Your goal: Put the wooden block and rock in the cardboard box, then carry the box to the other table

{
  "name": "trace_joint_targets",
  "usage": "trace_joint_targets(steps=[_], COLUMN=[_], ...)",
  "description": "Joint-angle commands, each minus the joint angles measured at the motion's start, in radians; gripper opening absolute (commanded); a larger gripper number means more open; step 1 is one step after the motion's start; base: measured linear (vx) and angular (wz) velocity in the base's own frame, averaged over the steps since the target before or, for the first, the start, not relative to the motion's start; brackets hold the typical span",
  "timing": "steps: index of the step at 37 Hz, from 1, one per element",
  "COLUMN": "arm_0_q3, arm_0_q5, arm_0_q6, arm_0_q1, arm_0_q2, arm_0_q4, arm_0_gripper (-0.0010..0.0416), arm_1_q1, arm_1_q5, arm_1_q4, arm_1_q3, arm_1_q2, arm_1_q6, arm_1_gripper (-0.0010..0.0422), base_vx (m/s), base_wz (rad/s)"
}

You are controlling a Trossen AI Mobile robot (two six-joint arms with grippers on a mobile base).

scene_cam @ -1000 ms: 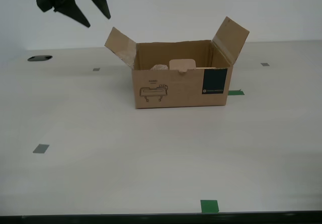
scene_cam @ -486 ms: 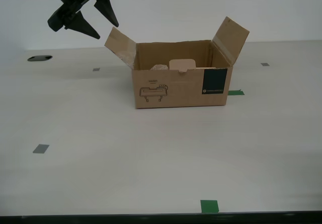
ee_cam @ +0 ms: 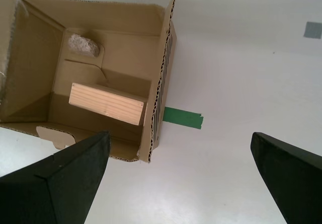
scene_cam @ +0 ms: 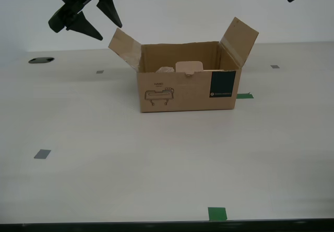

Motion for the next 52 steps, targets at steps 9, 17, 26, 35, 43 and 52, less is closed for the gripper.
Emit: trace_joint_targets(steps=[9,17,26,35,43,52], arm_0_q3=[0.002,0.046,0.111,0.145,0.147,0.146], arm_0_q5=[-0.029,-0.064,-0.075,-0.076,-0.080,-0.080], arm_0_q6=[-0.001,-0.002,-0.002,-0.002,-0.005,-0.004], arm_0_q1=[0.001,0.002,0.005,0.014,0.027,0.045], arm_0_q2=[0.138,0.214,0.293,0.370,0.412,0.412], arm_0_q4=[0.050,0.059,0.063,0.064,0.070,0.108], arm_0_gripper=[0.0389,0.0389,0.0389,0.0389,0.0389,0.0389], arm_1_q1=[-0.002,-0.002,-0.006,-0.007,-0.013,-0.023], arm_1_q5=[0.006,0.006,0.007,0.080,0.140,0.137], arm_1_q4=[0.040,0.076,0.093,0.178,0.217,0.269], arm_1_q3=[0.000,0.000,0.005,0.005,0.008,0.009], arm_1_q2=[0.000,0.005,0.084,0.166,0.237,0.260], arm_1_q6=[-0.017,-0.033,-0.042,-0.069,-0.085,-0.089], arm_1_gripper=[0.0291,0.0291,0.0291,0.0291,0.0291,0.0291], base_vx=[0.000,0.000,0.000,0.000,0.000,0.000], base_wz=[0.000,0.000,0.000,0.000,0.000,0.000])
